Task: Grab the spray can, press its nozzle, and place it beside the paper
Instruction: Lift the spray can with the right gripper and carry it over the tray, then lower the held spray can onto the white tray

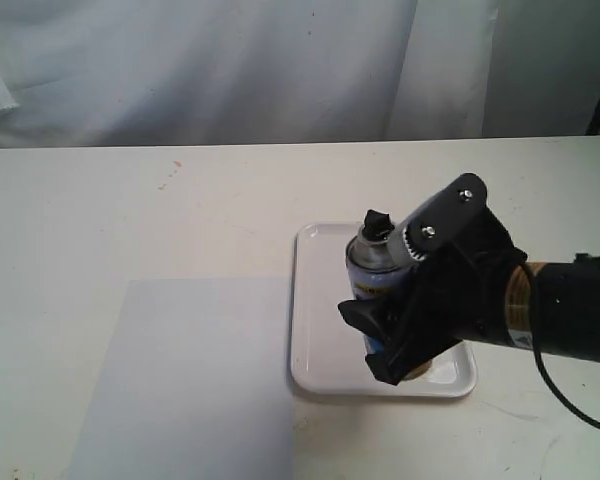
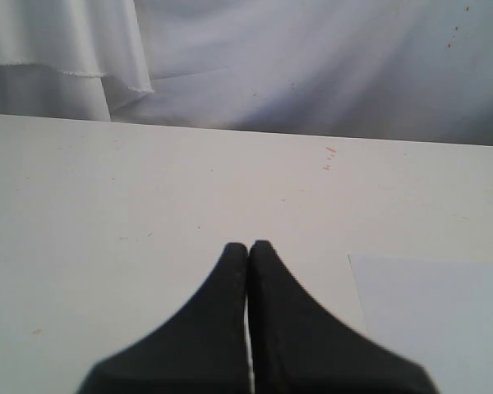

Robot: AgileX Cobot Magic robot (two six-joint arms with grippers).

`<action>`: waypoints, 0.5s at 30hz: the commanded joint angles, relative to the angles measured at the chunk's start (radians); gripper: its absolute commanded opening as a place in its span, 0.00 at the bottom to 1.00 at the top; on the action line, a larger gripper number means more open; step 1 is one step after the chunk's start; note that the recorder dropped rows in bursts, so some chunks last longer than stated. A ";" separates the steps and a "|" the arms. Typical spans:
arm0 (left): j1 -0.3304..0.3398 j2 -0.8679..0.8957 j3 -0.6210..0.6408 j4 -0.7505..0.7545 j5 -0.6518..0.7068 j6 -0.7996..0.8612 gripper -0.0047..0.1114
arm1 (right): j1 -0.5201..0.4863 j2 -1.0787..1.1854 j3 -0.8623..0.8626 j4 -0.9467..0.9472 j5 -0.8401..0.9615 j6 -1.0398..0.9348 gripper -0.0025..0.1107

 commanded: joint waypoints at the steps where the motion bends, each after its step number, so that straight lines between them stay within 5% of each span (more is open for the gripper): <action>1: 0.001 -0.005 0.005 0.000 -0.006 0.001 0.04 | 0.063 -0.012 -0.089 0.004 0.216 0.004 0.02; 15: 0.001 -0.005 0.005 0.000 -0.006 0.001 0.04 | 0.123 0.044 -0.156 -0.004 0.412 -0.362 0.02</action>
